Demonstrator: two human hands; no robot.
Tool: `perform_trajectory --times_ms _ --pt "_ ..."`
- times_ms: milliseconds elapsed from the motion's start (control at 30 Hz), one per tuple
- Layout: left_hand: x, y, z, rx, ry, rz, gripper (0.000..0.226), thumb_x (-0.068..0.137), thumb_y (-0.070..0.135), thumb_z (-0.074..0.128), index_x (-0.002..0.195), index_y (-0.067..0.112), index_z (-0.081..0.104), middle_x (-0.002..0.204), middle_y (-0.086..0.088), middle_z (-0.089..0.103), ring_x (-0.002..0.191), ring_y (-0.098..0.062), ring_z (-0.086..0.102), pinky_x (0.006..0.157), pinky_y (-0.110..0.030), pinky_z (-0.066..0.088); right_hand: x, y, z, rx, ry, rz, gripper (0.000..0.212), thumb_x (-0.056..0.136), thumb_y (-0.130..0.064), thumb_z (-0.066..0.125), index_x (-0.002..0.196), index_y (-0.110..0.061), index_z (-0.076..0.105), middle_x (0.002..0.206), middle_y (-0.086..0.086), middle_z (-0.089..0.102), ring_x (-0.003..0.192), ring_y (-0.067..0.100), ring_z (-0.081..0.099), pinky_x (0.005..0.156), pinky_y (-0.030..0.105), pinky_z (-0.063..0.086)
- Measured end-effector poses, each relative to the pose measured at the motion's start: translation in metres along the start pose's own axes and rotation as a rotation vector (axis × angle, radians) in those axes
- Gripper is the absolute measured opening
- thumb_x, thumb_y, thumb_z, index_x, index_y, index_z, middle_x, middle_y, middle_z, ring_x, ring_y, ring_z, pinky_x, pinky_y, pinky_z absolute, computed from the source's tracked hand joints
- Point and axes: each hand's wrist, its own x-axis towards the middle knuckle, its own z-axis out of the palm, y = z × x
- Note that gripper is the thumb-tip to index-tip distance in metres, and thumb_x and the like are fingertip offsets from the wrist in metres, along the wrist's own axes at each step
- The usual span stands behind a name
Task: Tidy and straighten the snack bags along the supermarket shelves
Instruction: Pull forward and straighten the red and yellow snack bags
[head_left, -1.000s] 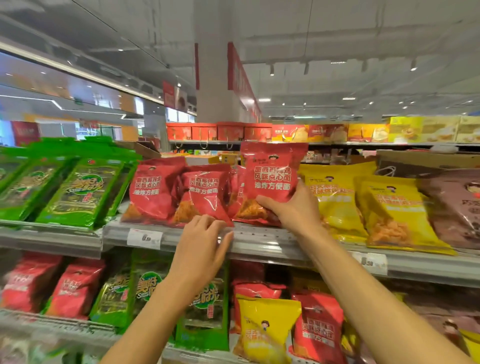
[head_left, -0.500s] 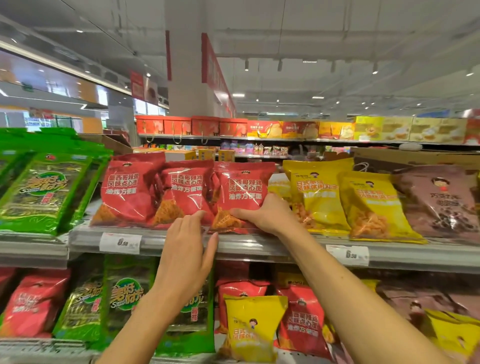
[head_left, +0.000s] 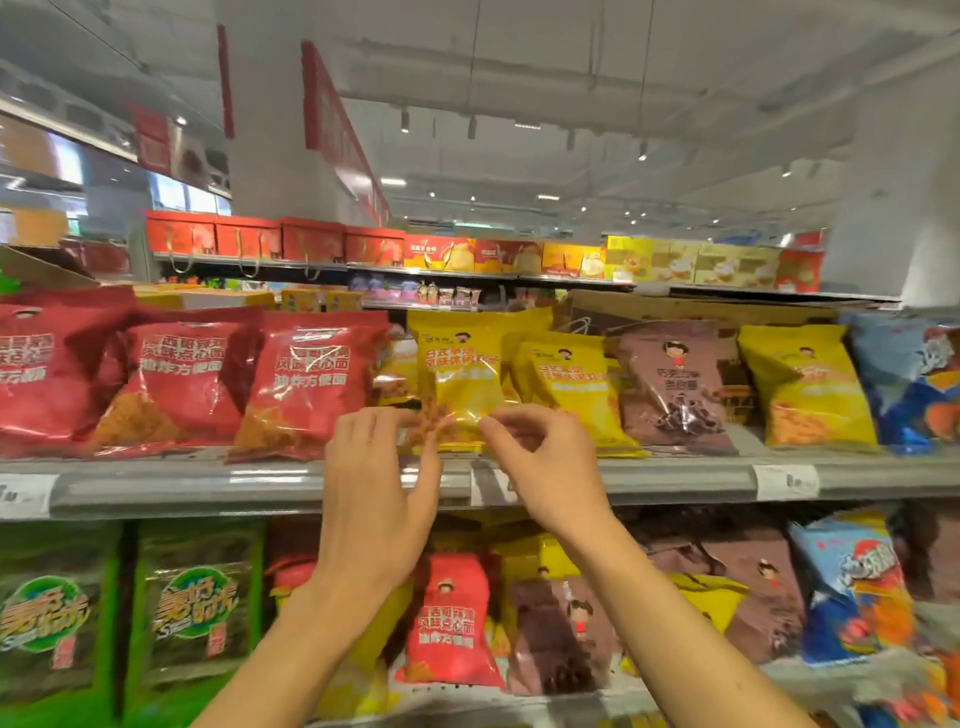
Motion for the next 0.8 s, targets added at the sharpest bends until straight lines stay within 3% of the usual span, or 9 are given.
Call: perform_trajectory --times_ms 100,233,400,567,667,800 --pt "-0.004 0.049 0.042 -0.073 -0.032 -0.037 0.016 0.091 0.026 0.058 0.101 0.013 0.062 0.099 0.000 0.061 0.099 -0.021 0.050 0.086 -0.032 0.039 -0.002 0.032 -0.073 0.094 0.034 0.075 0.016 0.092 -0.025 0.074 0.098 -0.011 0.078 0.087 -0.001 0.077 0.078 0.004 0.070 0.071 0.015 0.052" --pt "-0.005 0.124 0.101 -0.124 -0.044 -0.096 0.005 0.093 0.016 0.065 0.097 0.013 0.065 0.094 0.000 0.062 0.096 -0.022 0.053 0.081 -0.025 0.034 -0.001 0.081 -0.170 0.086 0.077 0.171 0.016 0.093 -0.026 0.072 0.099 -0.012 0.076 0.089 0.004 0.076 0.074 0.009 0.064 0.072 0.024 0.050" --pt "0.001 0.201 0.162 -0.120 -0.078 -0.167 0.020 0.091 0.012 0.066 0.109 0.005 0.061 0.106 -0.011 0.059 0.105 -0.030 0.053 0.091 -0.040 0.041 0.007 0.137 -0.268 0.019 0.130 0.204 0.007 0.091 -0.022 0.073 0.091 -0.015 0.076 0.084 0.002 0.076 0.076 0.013 0.068 0.075 0.032 0.051" --pt "0.009 0.232 0.193 -0.120 -0.086 -0.291 0.048 0.092 0.021 0.067 0.132 0.004 0.047 0.126 -0.014 0.050 0.119 -0.029 0.046 0.102 -0.038 0.038 0.022 0.173 -0.320 0.026 0.151 0.230 0.008 0.090 -0.025 0.073 0.090 -0.018 0.077 0.083 0.001 0.075 0.080 0.018 0.068 0.078 0.035 0.051" --pt "0.017 0.234 0.202 -0.133 -0.099 -0.373 0.056 0.094 0.033 0.063 0.138 0.007 0.042 0.131 -0.011 0.053 0.121 -0.028 0.049 0.096 -0.036 0.039 0.033 0.183 -0.333 0.067 0.149 0.261 0.010 0.090 -0.028 0.073 0.093 -0.019 0.076 0.086 0.002 0.076 0.087 0.020 0.071 0.082 0.038 0.054" --pt "0.032 0.225 0.211 -0.113 -0.198 -0.436 0.063 0.094 0.043 0.060 0.142 0.009 0.036 0.134 -0.010 0.058 0.121 -0.032 0.055 0.096 -0.044 0.047 0.044 0.185 -0.341 0.050 0.181 0.251 0.012 0.090 -0.028 0.073 0.097 -0.019 0.075 0.090 -0.001 0.074 0.092 0.017 0.070 0.085 0.035 0.054"
